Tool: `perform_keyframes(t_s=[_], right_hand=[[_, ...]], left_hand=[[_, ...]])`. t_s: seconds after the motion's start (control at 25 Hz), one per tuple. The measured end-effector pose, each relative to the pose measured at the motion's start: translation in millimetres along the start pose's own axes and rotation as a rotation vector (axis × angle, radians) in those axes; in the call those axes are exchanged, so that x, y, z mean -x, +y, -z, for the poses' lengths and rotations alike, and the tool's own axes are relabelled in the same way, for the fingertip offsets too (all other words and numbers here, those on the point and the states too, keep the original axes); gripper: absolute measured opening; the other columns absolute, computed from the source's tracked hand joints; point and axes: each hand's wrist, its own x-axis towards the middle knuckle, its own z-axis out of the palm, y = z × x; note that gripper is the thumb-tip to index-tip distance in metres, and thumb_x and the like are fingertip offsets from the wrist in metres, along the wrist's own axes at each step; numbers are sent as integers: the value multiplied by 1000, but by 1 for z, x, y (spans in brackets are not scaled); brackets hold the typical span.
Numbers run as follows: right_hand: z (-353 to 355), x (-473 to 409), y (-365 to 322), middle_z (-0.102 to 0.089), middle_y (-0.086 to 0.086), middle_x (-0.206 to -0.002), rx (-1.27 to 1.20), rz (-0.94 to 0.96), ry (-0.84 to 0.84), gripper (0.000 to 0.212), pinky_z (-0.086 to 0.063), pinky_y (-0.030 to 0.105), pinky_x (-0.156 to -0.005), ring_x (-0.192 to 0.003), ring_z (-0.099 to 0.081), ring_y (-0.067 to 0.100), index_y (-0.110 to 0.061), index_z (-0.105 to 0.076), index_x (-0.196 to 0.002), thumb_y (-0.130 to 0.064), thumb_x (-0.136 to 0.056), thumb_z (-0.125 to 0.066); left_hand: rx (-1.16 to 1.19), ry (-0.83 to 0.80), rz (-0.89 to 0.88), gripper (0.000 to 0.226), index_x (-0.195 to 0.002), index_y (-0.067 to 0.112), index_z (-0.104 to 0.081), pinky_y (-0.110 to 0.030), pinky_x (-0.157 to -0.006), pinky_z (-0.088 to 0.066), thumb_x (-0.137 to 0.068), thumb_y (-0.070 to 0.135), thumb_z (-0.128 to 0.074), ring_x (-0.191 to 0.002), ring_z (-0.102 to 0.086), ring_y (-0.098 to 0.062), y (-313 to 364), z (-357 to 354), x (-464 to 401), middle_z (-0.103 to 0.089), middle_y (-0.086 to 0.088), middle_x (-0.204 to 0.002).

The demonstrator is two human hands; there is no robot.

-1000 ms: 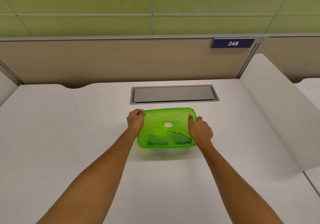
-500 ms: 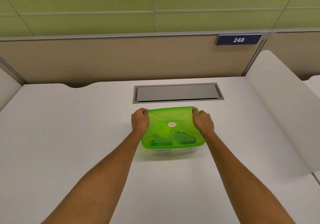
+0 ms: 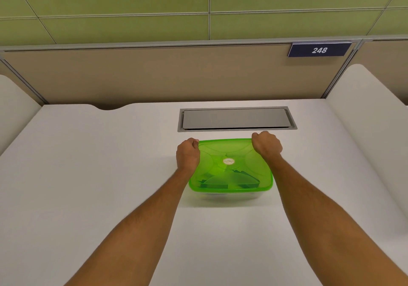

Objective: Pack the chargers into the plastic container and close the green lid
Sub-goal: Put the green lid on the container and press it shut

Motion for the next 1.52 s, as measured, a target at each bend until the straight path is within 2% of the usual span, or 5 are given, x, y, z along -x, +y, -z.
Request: perform_keyframes(t_s=[0.4,0.8,1.12,1.32,1.52], right_hand=[[-5,-20,6,-65,25,-113,-101,25,-58,36,-43,34,-80,-104,-60,39,5,-61,-108,-22,-93,-42],[-7,-12,8,-68,25,-108,-146,32,11,53,-47,38,-85,-102,-62,40,1,-65,-94,-43,-99,-35],[5,34,17,-61,22,-123,16,12,26,79,-43,42,-90,-113,-57,40,-5,-59,-122,-64,-95,-14],[-4,70,36,-61,23,-123,66,-29,56,75,-43,43,-90,-114,-56,41,-6,-52,-126,-64,-95,-17],[-13,88,45,-64,23,-115,30,-54,106,70,-44,42,-82,-107,-60,41,-5,-51,-121,-62,-96,-19]], left_hand=[[-40,16,-23,32,-86,2,-65,-41,-73,-49,-97,22,-42,-82,-61,-37,2,-1,1,-70,-19,-88],[-36,7,-1,32,-86,4,-65,-39,-72,-49,-96,23,-42,-83,-62,-35,4,-1,2,-70,-17,-89],[14,-9,101,40,-74,10,-56,-33,-67,-40,-95,40,-41,-86,-61,-35,14,15,12,-65,-12,-82],[-166,-83,219,58,-118,8,-56,-42,-92,-43,-94,54,-31,-113,-54,-37,0,20,45,-58,-16,-123],[-283,-136,274,64,-119,5,-52,-43,-92,-43,-95,56,-22,-113,-54,-38,-5,21,76,-58,-21,-122]])
